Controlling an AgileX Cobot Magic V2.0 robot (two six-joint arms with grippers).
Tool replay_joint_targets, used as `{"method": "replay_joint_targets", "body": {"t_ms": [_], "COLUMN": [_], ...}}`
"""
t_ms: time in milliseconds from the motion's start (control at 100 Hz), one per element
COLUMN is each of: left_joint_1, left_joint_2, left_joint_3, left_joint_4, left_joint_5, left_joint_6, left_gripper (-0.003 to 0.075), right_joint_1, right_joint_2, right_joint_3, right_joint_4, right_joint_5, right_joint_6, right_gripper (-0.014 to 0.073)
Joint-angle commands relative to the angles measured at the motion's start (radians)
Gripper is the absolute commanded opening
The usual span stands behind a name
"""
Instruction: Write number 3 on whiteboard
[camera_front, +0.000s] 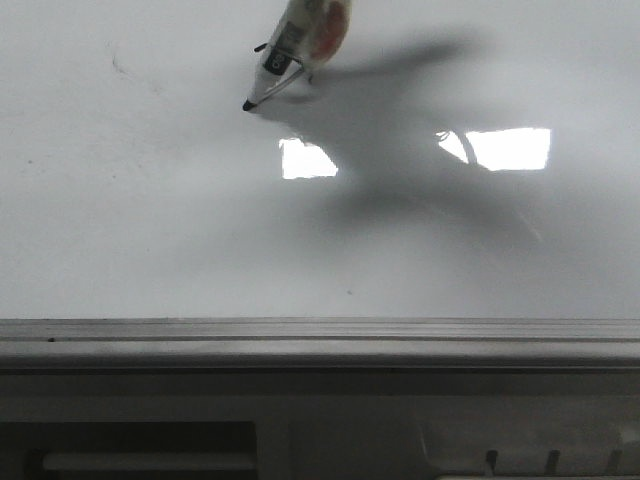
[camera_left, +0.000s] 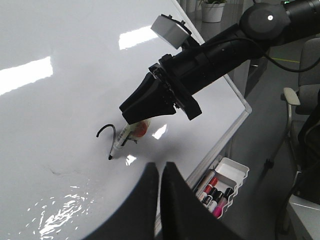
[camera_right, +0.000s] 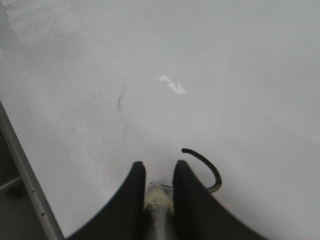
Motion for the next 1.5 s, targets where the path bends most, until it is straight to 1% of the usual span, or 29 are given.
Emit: {"method": "replay_joint_targets", "body": {"t_ms": [0, 110, 210, 280, 370, 470, 550, 610, 670, 800, 870, 940, 990, 1010, 1040, 1060, 1110, 1150, 1220, 1300, 1410, 1490], "left_joint_1": [-0.005, -0.005, -0.005, -0.005, -0.005, -0.005, -0.005, -0.005, -0.005, -0.005, -0.005, -0.007, -0.007, -0.007, -0.007, -0.007, -0.007, -0.007, -0.007, -0.007, -0.007, -0.007], "left_joint_2": [0.013, 0.013, 0.013, 0.013, 0.013, 0.013, 0.013, 0.013, 0.013, 0.020, 0.049, 0.108, 0.167, 0.195, 0.236, 0.265, 0.334, 0.387, 0.453, 0.515, 0.556, 0.574], "left_joint_3": [-0.023, -0.023, -0.023, -0.023, -0.023, -0.023, -0.023, -0.023, -0.023, -0.023, -0.023, -0.023, -0.023, -0.023, -0.024, -0.027, -0.038, -0.054, -0.085, -0.119, -0.145, -0.152], "left_joint_4": [-0.009, -0.026, -0.026, -0.026, -0.026, -0.026, -0.024, -0.016, -0.009, -0.007, -0.053, -0.118, -0.167, -0.188, -0.213, -0.238, -0.282, -0.308, -0.328, -0.328, -0.328, -0.328], "left_joint_5": [-0.086, -0.086, -0.086, -0.086, -0.086, -0.086, -0.086, -0.086, -0.088, -0.115, -0.131, -0.137, -0.137, -0.139, -0.139, -0.142, -0.155, -0.171, -0.200, -0.221, -0.241, -0.243], "left_joint_6": [-0.012, -0.012, -0.012, -0.012, -0.012, -0.012, -0.012, -0.012, -0.012, 0.000, 0.060, 0.139, 0.215, 0.251, 0.301, 0.337, 0.405, 0.428, 0.428, 0.428, 0.428, 0.428], "left_gripper": [-0.0021, -0.0021, -0.0021, -0.0021, -0.0021, -0.0021, -0.0021, -0.0021, -0.0021, -0.0007, 0.0050, 0.0168, 0.0286, 0.0316, 0.0386, 0.0419, 0.0458, 0.0460, 0.0449, 0.0410, 0.0356, 0.0332], "right_joint_1": [-0.060, -0.107, -0.111, -0.092, -0.040, 0.037, 0.067, 0.073, 0.073, 0.081, 0.095, 0.111, 0.116, 0.116, 0.116, 0.116, 0.116, 0.116, 0.116, 0.116, 0.116, 0.116], "right_joint_2": [-0.045, -0.101, -0.135, -0.128, -0.082, -0.013, 0.028, 0.035, 0.015, -0.089, -0.156, -0.211, -0.238, -0.247, -0.255, -0.258, -0.265, -0.268, -0.277, -0.282, -0.299, -0.308], "right_joint_3": [-0.007, 0.034, 0.096, 0.136, 0.158, 0.152, 0.139, 0.122, 0.100, 0.020, -0.031, -0.086, -0.122, -0.136, -0.153, -0.163, -0.181, -0.186, -0.186, -0.186, -0.186, -0.187], "right_joint_4": [-0.032, -0.032, -0.026, 0.021, 0.083, 0.091, 0.091, 0.091, 0.091, 0.091, 0.080, 0.053, 0.023, 0.012, -0.006, -0.016, -0.043, -0.053, -0.066, -0.073, -0.064, -0.061], "right_joint_5": [-0.050, 0.021, 0.028, 0.002, -0.055, -0.117, -0.127, -0.103, -0.043, 0.084, 0.128, 0.161, 0.191, 0.211, 0.249, 0.268, 0.340, 0.380, 0.448, 0.503, 0.511, 0.507], "right_joint_6": [-0.027, -0.023, -0.014, -0.014, -0.014, -0.014, -0.014, -0.014, -0.014, -0.014, -0.030, -0.040, -0.040, -0.040, -0.040, -0.040, -0.040, -0.040, -0.040, -0.040, -0.040, -0.040], "right_gripper": [-0.0059, -0.0059, -0.0059, -0.0059, -0.0059, -0.0060, -0.0060, -0.0060, -0.0060, -0.0060, -0.0060, -0.0060, -0.0060, -0.0060, -0.0060, -0.0060, -0.0061, -0.0061, -0.0060, -0.0060, -0.0060, -0.0061]}}
